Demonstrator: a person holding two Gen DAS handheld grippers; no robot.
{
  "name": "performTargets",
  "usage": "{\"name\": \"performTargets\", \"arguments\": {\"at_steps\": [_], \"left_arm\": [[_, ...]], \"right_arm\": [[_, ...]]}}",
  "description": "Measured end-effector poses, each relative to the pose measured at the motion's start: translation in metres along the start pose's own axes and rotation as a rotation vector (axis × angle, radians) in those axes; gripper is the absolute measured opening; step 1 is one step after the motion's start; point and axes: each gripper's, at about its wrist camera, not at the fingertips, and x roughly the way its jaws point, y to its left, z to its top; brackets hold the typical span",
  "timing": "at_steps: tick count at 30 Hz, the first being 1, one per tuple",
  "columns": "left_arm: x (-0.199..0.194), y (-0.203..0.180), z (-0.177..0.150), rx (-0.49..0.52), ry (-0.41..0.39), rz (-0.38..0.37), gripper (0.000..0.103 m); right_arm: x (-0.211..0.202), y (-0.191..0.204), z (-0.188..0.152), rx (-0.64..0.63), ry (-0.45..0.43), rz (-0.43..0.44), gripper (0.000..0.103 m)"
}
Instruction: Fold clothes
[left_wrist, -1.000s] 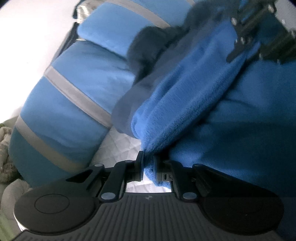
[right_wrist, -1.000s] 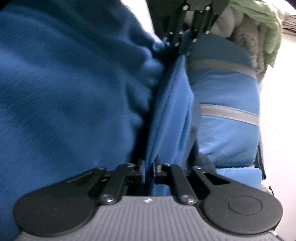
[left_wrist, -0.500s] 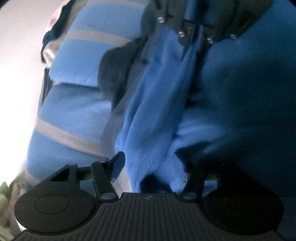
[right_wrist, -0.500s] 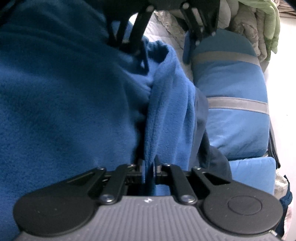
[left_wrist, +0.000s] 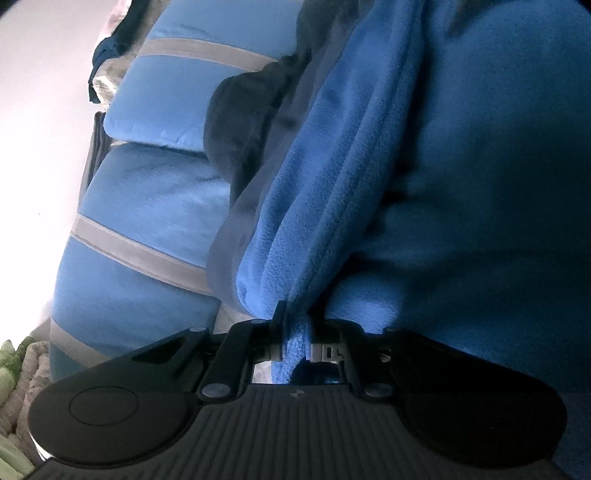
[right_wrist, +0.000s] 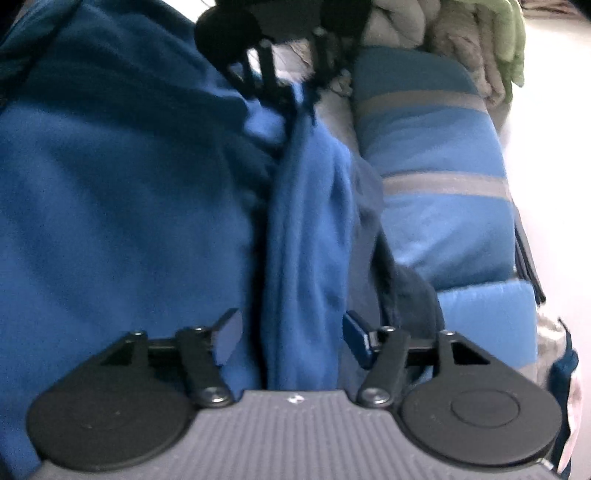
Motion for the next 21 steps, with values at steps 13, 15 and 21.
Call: {"name": "performTargets", "arguments": {"at_steps": [13,15,21], "left_arm": [[0.005,0.003,0.010,-0.011,0.076,-0.009,0.010],[0.006,0.004,0.011,-0.013,0.088,-0.008,0.010],[0.008,0.002,0.010,-0.009,0.098,-0.010,0.010]], "right_arm": [[-0.040,-0.022,-0.154,-0.026,0.181,0.009,0.077],[-0.045,-0.022,-0.168,-0.019,0.196,0.004,0.073],[-0.044,-0.004,-0.174,-0.135,0.196,-0.040,0.063]]}}
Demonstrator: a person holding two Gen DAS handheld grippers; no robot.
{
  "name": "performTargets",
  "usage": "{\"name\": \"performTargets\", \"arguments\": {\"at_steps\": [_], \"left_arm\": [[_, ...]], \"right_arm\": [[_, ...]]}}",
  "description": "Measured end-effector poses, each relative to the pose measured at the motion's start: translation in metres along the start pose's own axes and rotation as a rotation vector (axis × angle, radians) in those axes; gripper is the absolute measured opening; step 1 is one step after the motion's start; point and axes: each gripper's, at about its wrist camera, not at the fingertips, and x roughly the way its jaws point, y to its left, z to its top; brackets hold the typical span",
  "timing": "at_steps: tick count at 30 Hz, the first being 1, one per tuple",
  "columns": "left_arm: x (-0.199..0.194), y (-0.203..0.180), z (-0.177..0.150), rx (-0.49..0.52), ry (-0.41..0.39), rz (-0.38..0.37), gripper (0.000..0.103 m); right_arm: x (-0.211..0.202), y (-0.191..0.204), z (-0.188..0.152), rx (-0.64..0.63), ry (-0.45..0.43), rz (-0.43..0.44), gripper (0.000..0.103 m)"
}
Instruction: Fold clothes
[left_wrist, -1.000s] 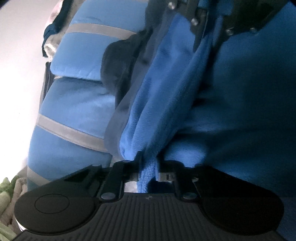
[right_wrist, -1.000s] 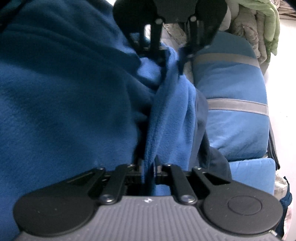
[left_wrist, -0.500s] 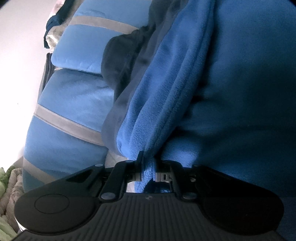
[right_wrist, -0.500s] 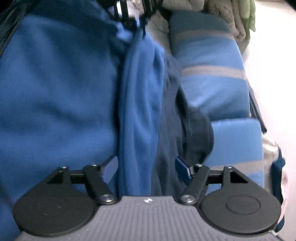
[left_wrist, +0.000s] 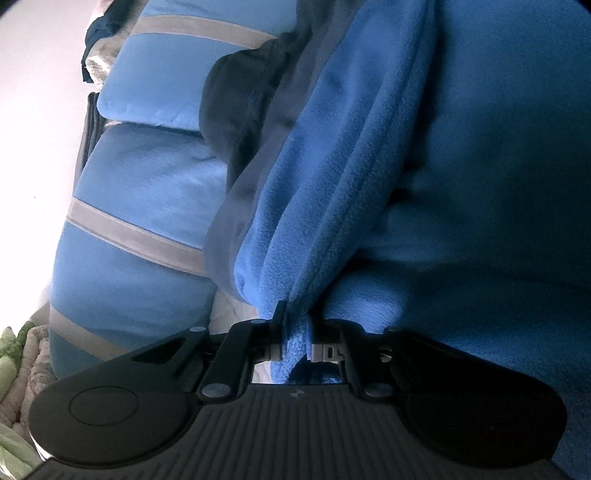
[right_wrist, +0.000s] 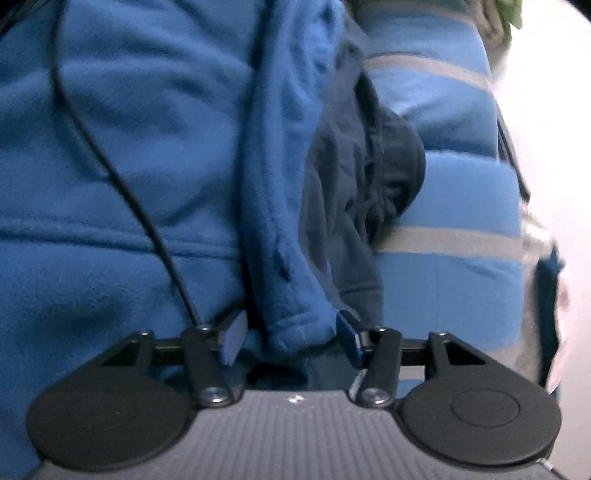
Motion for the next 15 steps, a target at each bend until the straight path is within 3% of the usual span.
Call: {"name": "performTargets", "arguments": {"at_steps": [2,4,10,15], "left_arm": [[0.000,-0.001,-0.002,0.002,0.001,0.000,0.010],[0.000,-0.002,-0.003,0.003,0.003,-0.003,0.010],[0.001,0.001,-0.004,-0.011,0.019,-0.013,0.010],[0.003,0.002,-0.003,-0.005,0.036,-0.016,0.010]], "right_arm": [[0.002,0.005,0.002,-0.036,0.007,-0.008,0.054],[0.004,0.010,0.005,-0.059,0.036,0.009,0.024],[-0.005,0.027,0.021,-0.091,0.097,0.085,0.021],[-0.010,0.021,0.026,-0.026,0.102,0.152,0.021]]}}
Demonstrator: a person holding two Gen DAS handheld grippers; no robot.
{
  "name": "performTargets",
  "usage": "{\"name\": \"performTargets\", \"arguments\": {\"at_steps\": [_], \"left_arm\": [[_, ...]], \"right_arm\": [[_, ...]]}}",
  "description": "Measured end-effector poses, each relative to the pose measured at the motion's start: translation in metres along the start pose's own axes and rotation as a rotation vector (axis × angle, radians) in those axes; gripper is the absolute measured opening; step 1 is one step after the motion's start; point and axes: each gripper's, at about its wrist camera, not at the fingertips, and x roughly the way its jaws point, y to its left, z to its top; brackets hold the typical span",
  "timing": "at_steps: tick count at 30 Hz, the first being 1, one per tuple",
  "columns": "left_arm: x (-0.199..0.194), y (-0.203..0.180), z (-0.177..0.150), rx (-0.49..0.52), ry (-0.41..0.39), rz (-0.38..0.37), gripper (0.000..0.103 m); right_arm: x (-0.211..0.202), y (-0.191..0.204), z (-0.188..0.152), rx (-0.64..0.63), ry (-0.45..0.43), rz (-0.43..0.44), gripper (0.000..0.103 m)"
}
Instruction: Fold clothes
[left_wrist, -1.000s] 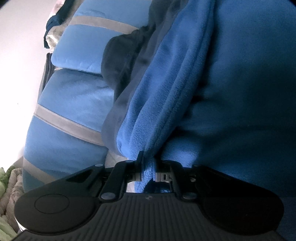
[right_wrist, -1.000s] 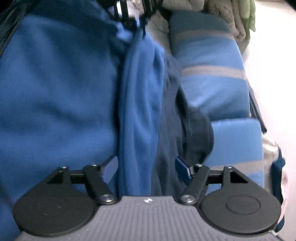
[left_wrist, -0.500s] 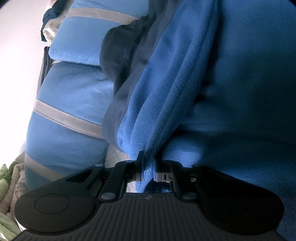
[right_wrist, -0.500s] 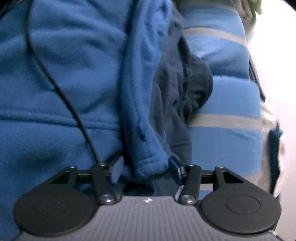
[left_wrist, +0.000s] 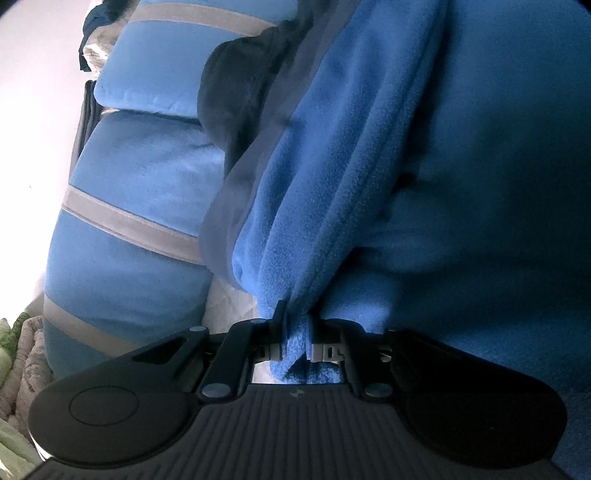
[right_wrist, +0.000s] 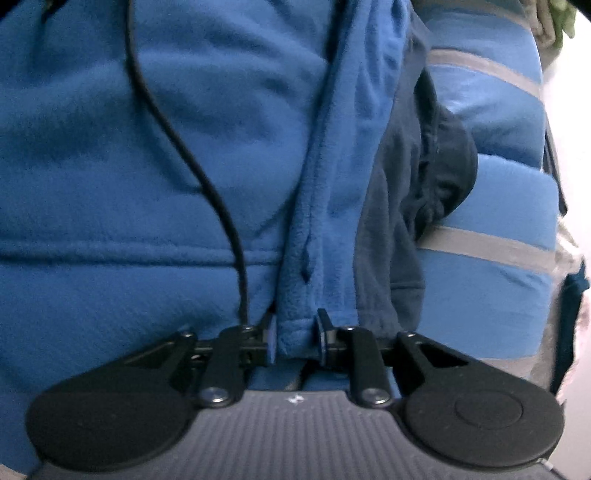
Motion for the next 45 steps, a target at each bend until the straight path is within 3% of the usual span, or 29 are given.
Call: {"name": "performTargets", "arguments": {"at_steps": [8,15,20,21,24,27,32,34,35,36,39,41,43,45], "left_arm": [[0.002,0.007,-0.003,-0.013,0.024,0.002,0.010],[0.008,-0.003,-0.018,0.038,-0.014,0.029,0.014],[0.006,-0.008,-0.026,0.064,-0.042,0.111,0.038],[0.005,-0.007,-0.026,0.058,-0.041,0.118,0.039],[0.005,-0.004,-0.025,0.020,-0.040,0.123,0.042],[0.007,0.002,-0.026,-0.032,-0.025,0.110,0.042],[0.013,0.012,-0.026,-0.110,0.035,0.086,0.044],[0.013,0.013,-0.020,-0.109,0.069,0.080,0.046],[0.012,0.014,-0.015,-0.104,0.095,0.085,0.049],[0.010,0.015,-0.009,-0.098,0.121,0.091,0.051],[-0.007,0.022,0.006,-0.119,0.146,0.103,0.066],[-0.023,0.034,0.017,-0.202,0.111,0.124,0.077],[-0.041,0.051,0.027,-0.339,0.048,0.124,0.079],[-0.052,0.069,0.036,-0.499,-0.009,0.102,0.080]], "right_arm": [[-0.022,0.002,-0.001,0.028,-0.029,0.081,0.021],[-0.034,-0.003,-0.005,0.025,-0.034,0.091,0.021],[-0.031,-0.003,-0.005,0.016,-0.021,0.060,0.022],[-0.030,-0.002,-0.004,0.014,-0.017,0.050,0.034],[-0.027,-0.003,-0.004,0.009,-0.013,0.017,0.049],[-0.025,-0.004,-0.004,0.009,-0.011,-0.010,0.053],[-0.023,-0.006,-0.005,0.025,-0.013,0.003,0.051],[-0.024,-0.008,-0.006,0.033,-0.003,0.005,0.055],[-0.025,-0.011,-0.007,0.046,0.003,0.008,0.065],[-0.028,-0.016,-0.009,0.072,0.005,0.005,0.079],[-0.046,-0.049,-0.026,0.276,-0.053,0.043,0.098],[-0.061,-0.077,-0.046,0.508,-0.131,0.110,0.101],[-0.071,-0.103,-0.071,0.759,-0.204,0.158,0.103],[-0.073,-0.123,-0.091,0.974,-0.217,0.142,0.103]]}}
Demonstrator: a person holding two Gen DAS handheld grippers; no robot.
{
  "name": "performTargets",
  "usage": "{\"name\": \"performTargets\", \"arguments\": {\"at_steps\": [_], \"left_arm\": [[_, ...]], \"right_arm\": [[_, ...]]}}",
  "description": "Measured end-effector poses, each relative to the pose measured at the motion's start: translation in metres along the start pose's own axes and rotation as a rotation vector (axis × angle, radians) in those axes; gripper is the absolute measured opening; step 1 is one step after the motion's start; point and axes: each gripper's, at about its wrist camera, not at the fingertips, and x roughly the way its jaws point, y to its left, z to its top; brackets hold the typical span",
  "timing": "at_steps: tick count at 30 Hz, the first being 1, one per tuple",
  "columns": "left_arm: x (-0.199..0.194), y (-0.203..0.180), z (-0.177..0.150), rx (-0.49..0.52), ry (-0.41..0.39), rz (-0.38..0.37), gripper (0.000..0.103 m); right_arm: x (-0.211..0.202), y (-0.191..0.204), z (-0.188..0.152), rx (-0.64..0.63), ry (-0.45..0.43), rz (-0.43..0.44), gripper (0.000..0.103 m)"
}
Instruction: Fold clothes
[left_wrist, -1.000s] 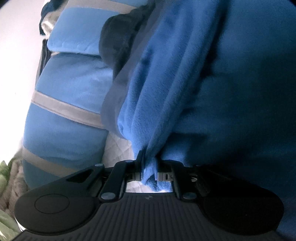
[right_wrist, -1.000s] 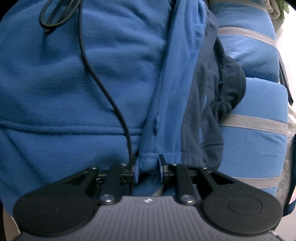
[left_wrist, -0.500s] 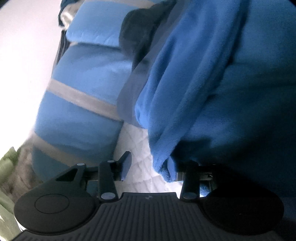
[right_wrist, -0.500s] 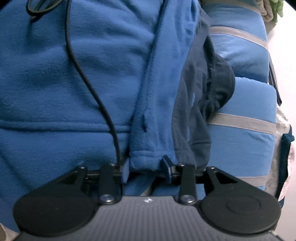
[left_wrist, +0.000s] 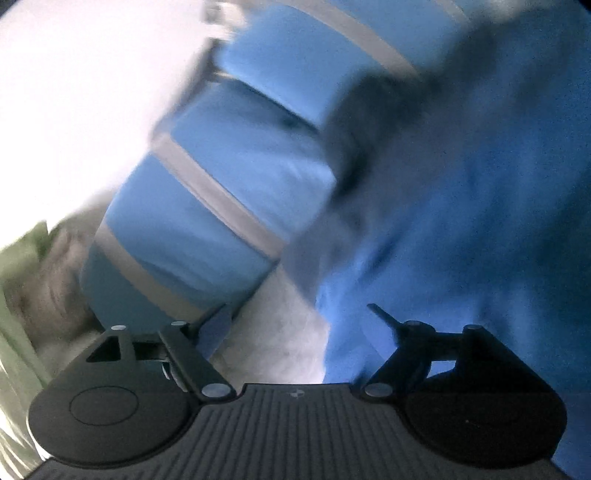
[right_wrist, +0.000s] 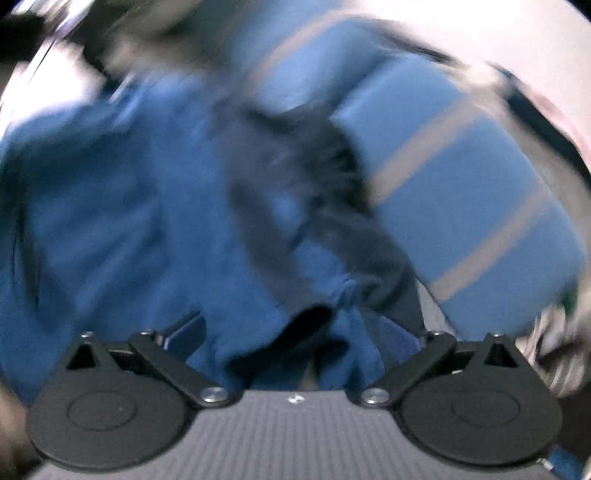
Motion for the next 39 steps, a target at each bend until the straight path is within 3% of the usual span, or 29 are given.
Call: {"name": "performTargets", "arguments": {"at_steps": [5,7,11,17,21,26,32,34,36,38,39], "left_arm": [[-0.003,0.026,0.030,-0.494,-0.048,-0.245,0.092],[0.003,0.024,0.040,-0.584,-0.032,-0.325,0.094],[0.008,0.006,0.050,-0.612,-0.095,-0.375,0.099],[0.017,-0.011,0.059,-0.562,-0.116,-0.516,0.100],[0.012,-0.015,0.066,-0.565,-0.141,-0.579,0.100],[0.001,-0.016,0.073,-0.582,-0.185,-0.605,0.100],[0.004,-0.016,0.073,-0.585,-0.163,-0.611,0.100],[0.007,-0.016,0.071,-0.592,-0.150,-0.614,0.100],[0.009,-0.015,0.069,-0.601,-0.138,-0.617,0.100],[0.011,-0.013,0.067,-0.611,-0.126,-0.619,0.100],[0.012,-0.013,0.067,-0.619,-0.122,-0.622,0.100]], "right_arm": [[0.014,-0.063,0.003,0.467,0.041,-0.168,0.103],[0.018,-0.079,-0.007,0.579,0.080,-0.254,0.103],[0.021,-0.098,-0.034,0.683,0.161,-0.472,0.103],[0.018,-0.143,-0.082,0.673,0.242,-0.915,0.103],[0.009,-0.188,-0.131,0.806,0.296,-1.096,0.103],[0.007,-0.211,-0.179,0.883,0.358,-1.129,0.097],[0.009,-0.219,-0.196,0.942,0.374,-1.082,0.081],[0.011,-0.220,-0.199,0.950,0.378,-1.075,0.066],[0.016,-0.219,-0.197,0.929,0.386,-1.082,0.030],[0.016,-0.218,-0.193,0.913,0.381,-1.085,0.012],[0.014,-0.216,-0.189,0.907,0.366,-1.087,0.010]]}}
